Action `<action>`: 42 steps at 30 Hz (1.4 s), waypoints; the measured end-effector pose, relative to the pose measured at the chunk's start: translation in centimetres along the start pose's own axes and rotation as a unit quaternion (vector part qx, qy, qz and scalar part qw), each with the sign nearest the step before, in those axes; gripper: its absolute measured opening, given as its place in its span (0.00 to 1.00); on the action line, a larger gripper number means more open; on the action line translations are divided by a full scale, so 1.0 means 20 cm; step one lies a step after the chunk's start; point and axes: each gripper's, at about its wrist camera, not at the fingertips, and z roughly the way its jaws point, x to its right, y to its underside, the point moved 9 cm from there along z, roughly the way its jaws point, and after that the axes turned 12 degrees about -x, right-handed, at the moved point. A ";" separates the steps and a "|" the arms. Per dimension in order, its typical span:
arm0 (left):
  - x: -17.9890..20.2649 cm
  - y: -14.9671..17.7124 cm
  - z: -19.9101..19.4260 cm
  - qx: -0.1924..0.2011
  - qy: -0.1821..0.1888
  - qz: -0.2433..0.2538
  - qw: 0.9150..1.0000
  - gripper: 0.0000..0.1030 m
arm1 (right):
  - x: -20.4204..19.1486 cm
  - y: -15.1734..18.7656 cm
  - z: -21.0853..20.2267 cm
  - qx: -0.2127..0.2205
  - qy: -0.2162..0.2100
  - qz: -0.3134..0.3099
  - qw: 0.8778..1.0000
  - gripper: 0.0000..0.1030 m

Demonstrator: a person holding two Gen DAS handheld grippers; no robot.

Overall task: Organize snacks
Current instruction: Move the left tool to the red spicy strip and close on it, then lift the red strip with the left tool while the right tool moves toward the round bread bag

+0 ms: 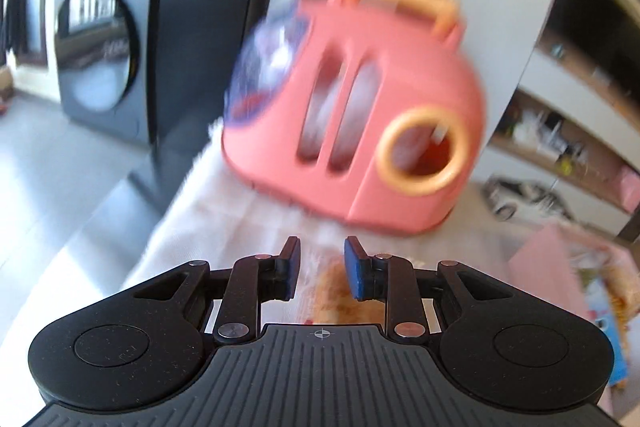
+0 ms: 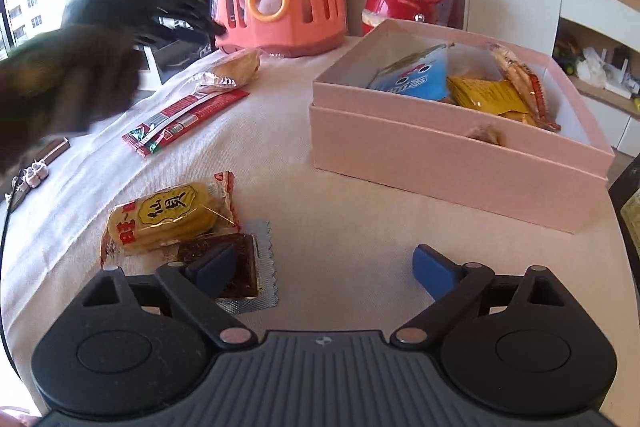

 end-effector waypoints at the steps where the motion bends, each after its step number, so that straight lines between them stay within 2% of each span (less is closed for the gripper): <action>1: 0.01 0.01 0.01 0.007 0.007 0.002 1.000 0.27 | 0.00 0.00 -0.01 0.001 0.000 0.000 1.000 0.92; 3: 0.04 0.07 -0.03 0.002 0.029 0.020 0.999 0.27 | 0.01 0.00 0.00 0.001 -0.003 0.003 1.000 0.92; 7: 0.15 0.28 -0.11 -0.044 0.105 0.051 0.992 0.28 | 0.00 0.00 -0.01 0.002 -0.009 0.001 1.000 0.93; 12: 0.20 0.50 -0.25 -0.067 0.136 0.083 0.985 0.28 | -0.02 0.00 -0.01 0.002 -0.014 -0.008 1.000 0.94; 17: 0.22 0.63 -0.32 -0.084 0.143 0.123 0.979 0.28 | -0.02 0.00 0.00 -0.001 -0.014 -0.007 1.000 0.95; 19: 0.18 0.63 -0.37 -0.072 0.137 0.122 0.980 0.28 | -0.02 0.00 -0.01 -0.001 -0.015 -0.007 1.000 0.95; 20: 0.15 0.60 -0.40 -0.054 0.124 0.118 0.984 0.28 | -0.02 0.00 -0.01 0.000 -0.015 -0.006 1.000 0.95; 23: 0.04 0.47 -0.43 0.006 0.057 0.118 0.991 0.28 | -0.03 0.00 0.00 -0.001 -0.013 -0.007 1.000 0.95; 25: -0.01 0.41 -0.37 -0.003 0.025 0.119 0.993 0.28 | -0.03 0.00 0.00 -0.001 -0.012 -0.007 1.000 0.95; 27: -0.04 0.40 -0.29 -0.033 0.018 0.121 0.992 0.28 | -0.03 0.00 0.00 -0.002 -0.012 -0.007 1.000 0.96; 28: -0.04 0.41 -0.25 -0.047 0.015 0.132 0.990 0.29 | -0.02 0.00 0.00 -0.002 -0.012 -0.006 1.000 0.96; 30: 0.01 0.44 -0.23 -0.039 0.013 0.172 0.984 0.37 | -0.02 0.00 0.00 -0.002 -0.011 -0.006 1.000 0.96; 33: 0.09 0.49 -0.24 -0.049 0.020 0.223 0.973 0.49 | -0.02 0.00 0.00 -0.002 -0.011 -0.006 1.000 0.97; 34: 0.12 0.52 -0.23 -0.060 0.025 0.242 0.968 0.58 | -0.02 0.00 0.00 -0.002 -0.011 -0.006 1.000 0.97; 35: 0.14 0.55 -0.23 -0.061 0.020 0.262 0.963 0.63 | -0.02 0.00 0.00 -0.002 -0.011 -0.006 1.000 0.97; 36: 0.15 0.56 -0.23 -0.059 0.008 0.276 0.959 0.63 | -0.02 0.00 0.00 -0.002 -0.011 -0.006 1.000 0.97; 37: 0.15 0.56 -0.23 -0.058 -0.002 0.280 0.958 0.65 | -0.02 0.00 0.00 -0.002 -0.012 -0.006 1.000 0.97; 39: 0.12 0.54 -0.22 -0.059 -0.005 0.262 0.963 0.69 | -0.02 0.01 0.00 -0.002 -0.011 -0.006 1.000 0.97; 42: 0.04 0.51 -0.21 -0.060 0.008 0.204 0.977 0.72 | -0.02 0.01 0.00 -0.002 -0.012 -0.006 1.000 0.97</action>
